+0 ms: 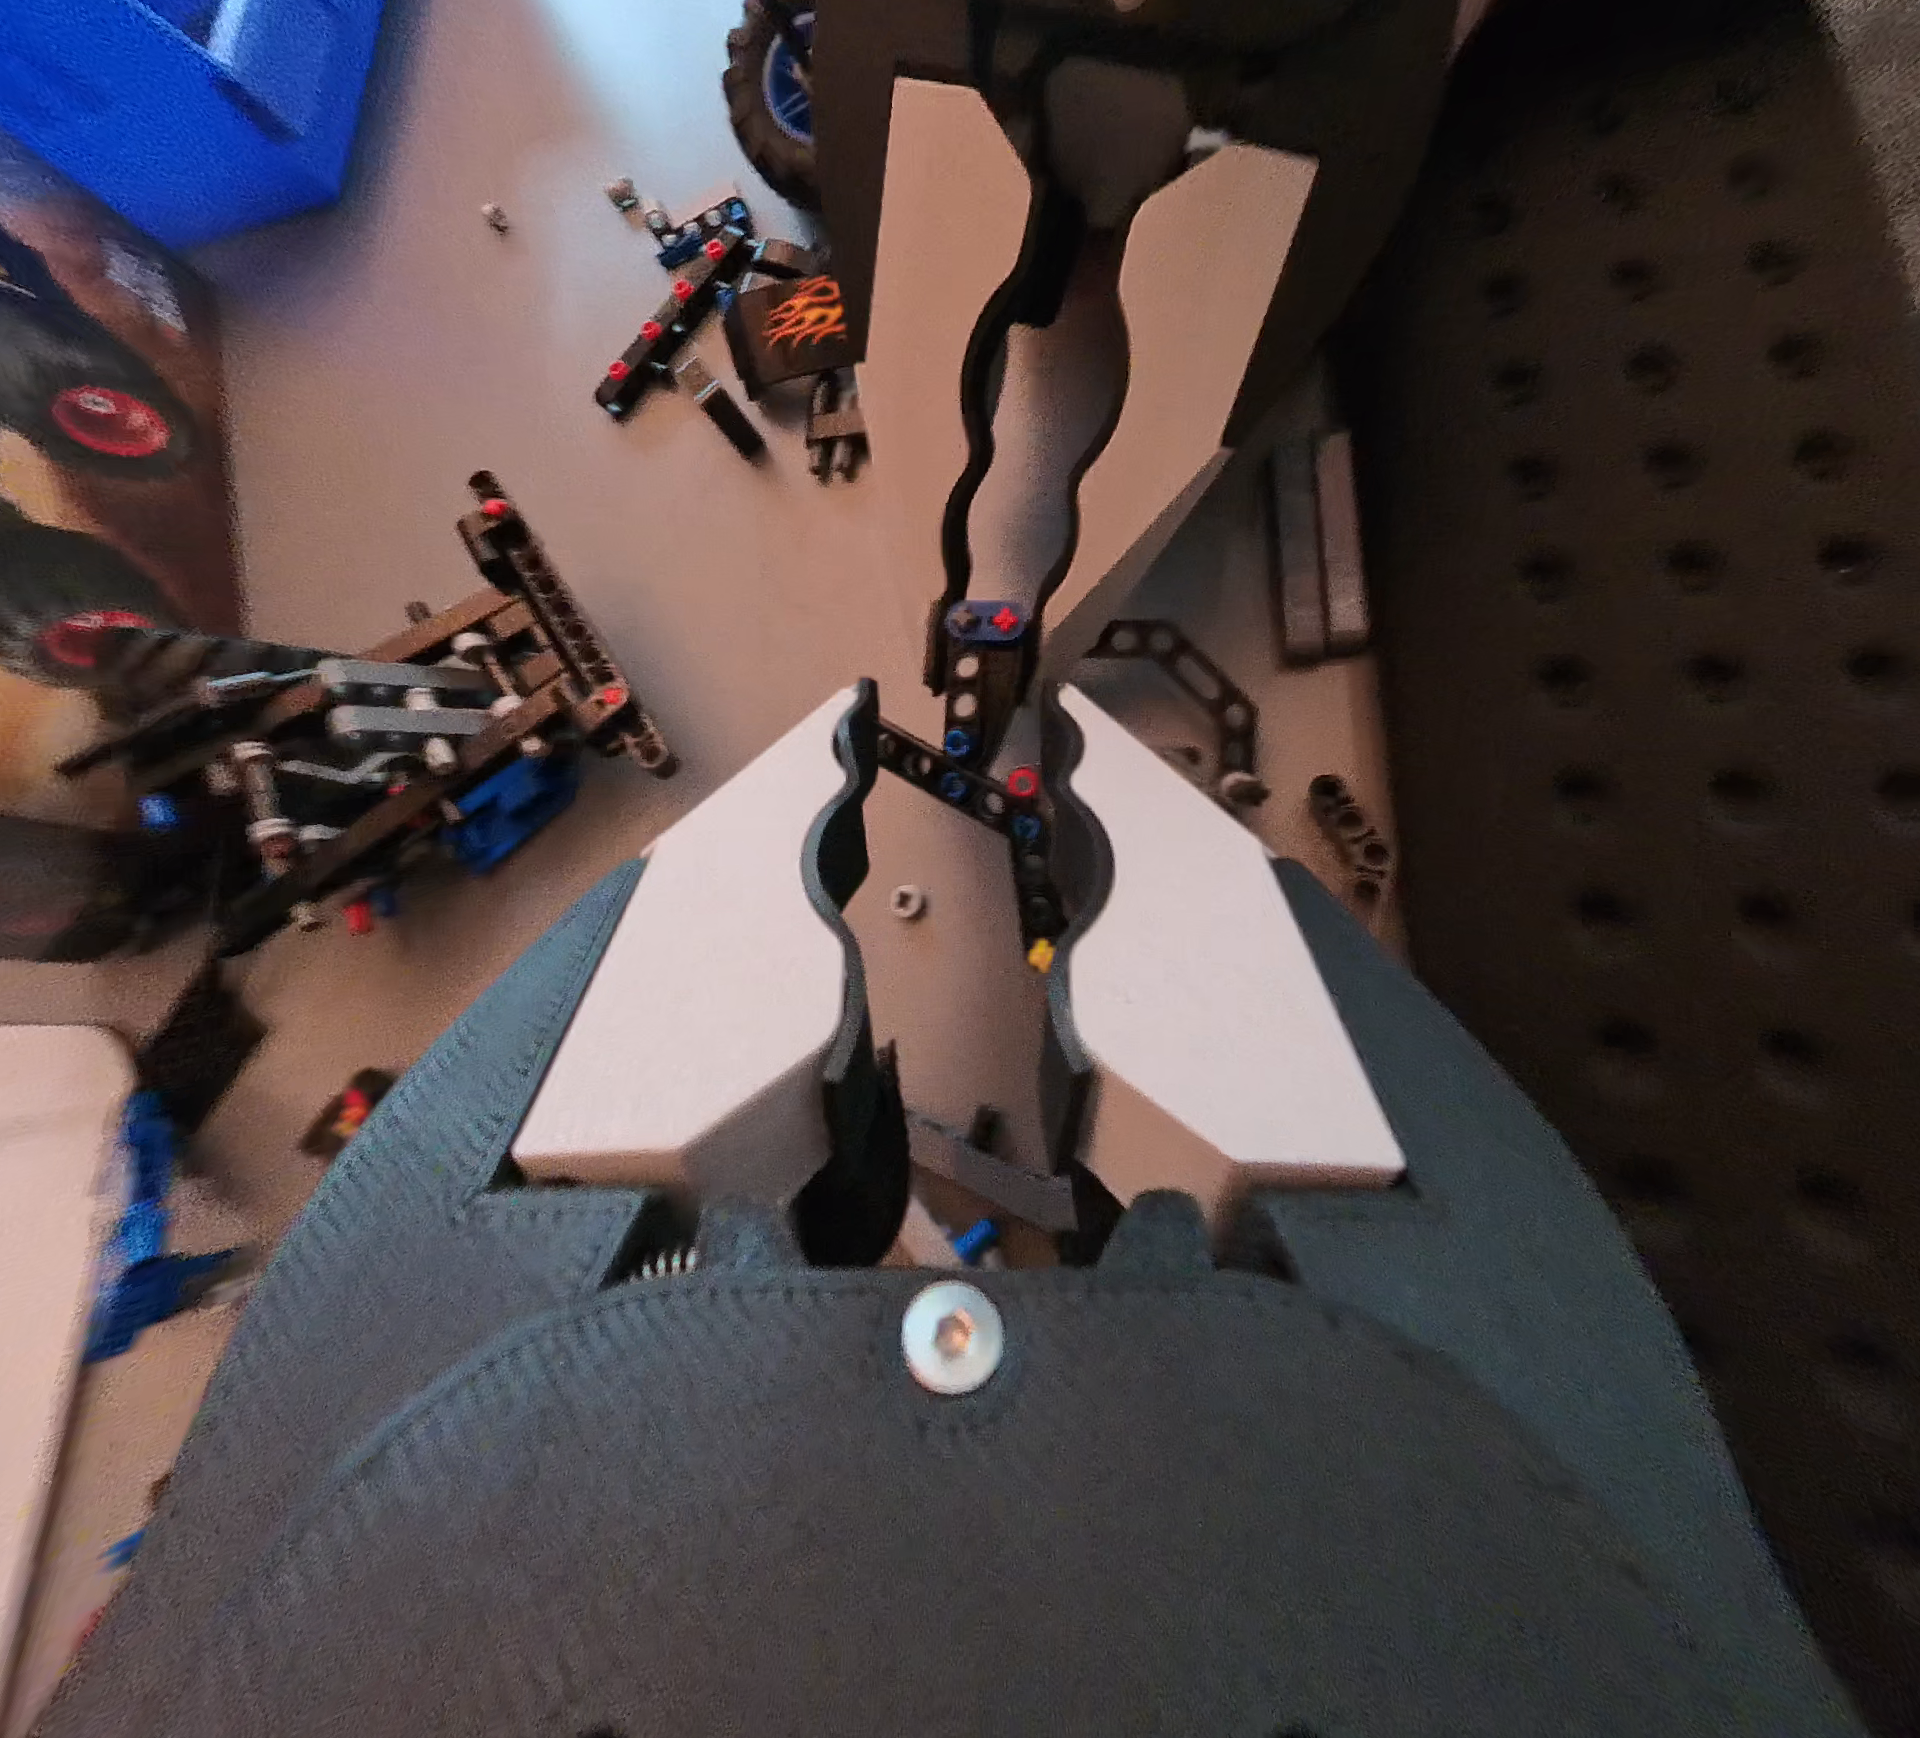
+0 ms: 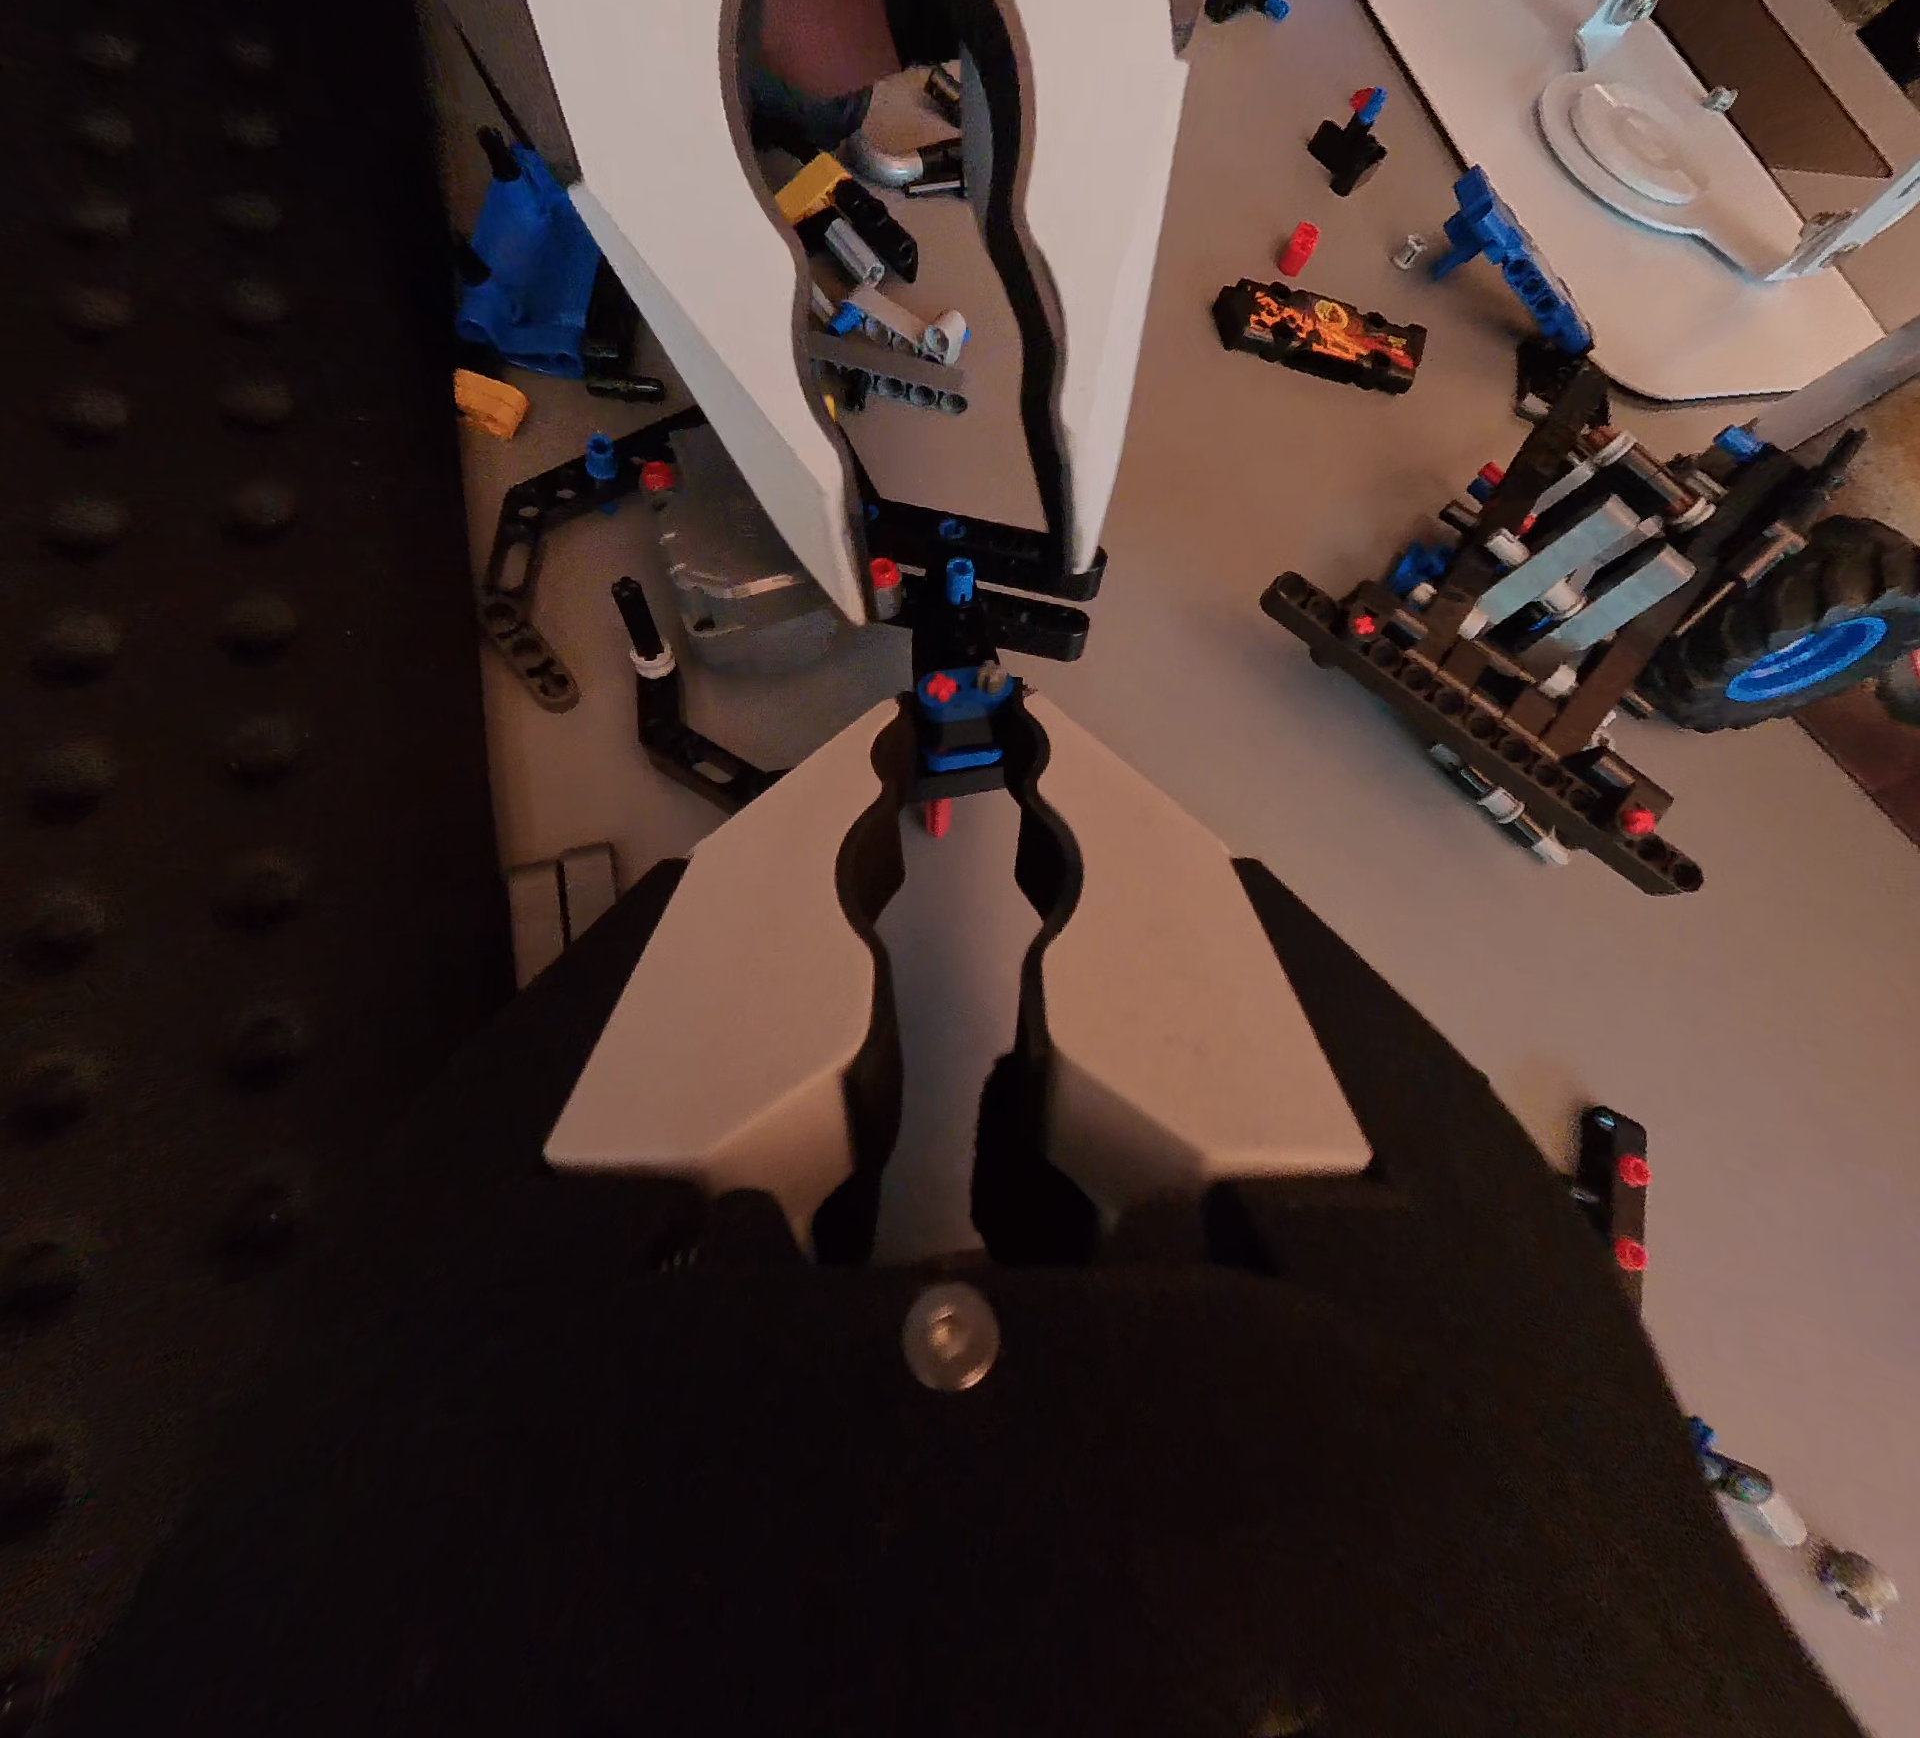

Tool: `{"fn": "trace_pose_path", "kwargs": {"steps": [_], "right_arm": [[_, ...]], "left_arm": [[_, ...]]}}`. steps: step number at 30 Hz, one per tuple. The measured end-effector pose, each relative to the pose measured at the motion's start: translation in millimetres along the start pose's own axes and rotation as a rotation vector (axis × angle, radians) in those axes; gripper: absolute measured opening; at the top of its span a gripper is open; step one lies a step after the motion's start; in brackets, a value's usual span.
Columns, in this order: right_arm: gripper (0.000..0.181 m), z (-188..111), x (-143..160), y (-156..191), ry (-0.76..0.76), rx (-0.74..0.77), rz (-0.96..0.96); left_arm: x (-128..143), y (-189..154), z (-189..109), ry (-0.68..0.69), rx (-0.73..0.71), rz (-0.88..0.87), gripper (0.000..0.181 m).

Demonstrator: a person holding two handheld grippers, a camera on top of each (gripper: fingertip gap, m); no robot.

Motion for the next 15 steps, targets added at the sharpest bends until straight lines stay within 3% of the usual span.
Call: {"fn": "trace_pose_path", "kwargs": {"steps": [3,8,15], "right_arm": [[0.014,1.1,-0.7,-1.3,0.003,0.009,0.006],[0.013,0.5,-2.4,-0.5,0.010,0.032,-0.011],[0.011,-3.0,-12.4,0.7,-0.059,-0.079,0.139]], "left_arm": [[5.7,-4.0,12.2,0.054,-0.010,0.039,0.013],[7.0,-5.0,14.3,0.004,0.006,-0.044,0.014],[8.6,-3.2,8.2,-0.087,0.010,-0.070,0.015]]}}
Point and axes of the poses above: each gripper's, where its closed fingertips meet, z out along the fingers, x out of its underside, y = z × x across the jaws, the point moved 2 cm from there along -z, back along the fingers, and after that the axes turned 13 degrees about z, right-handed, at the moved point
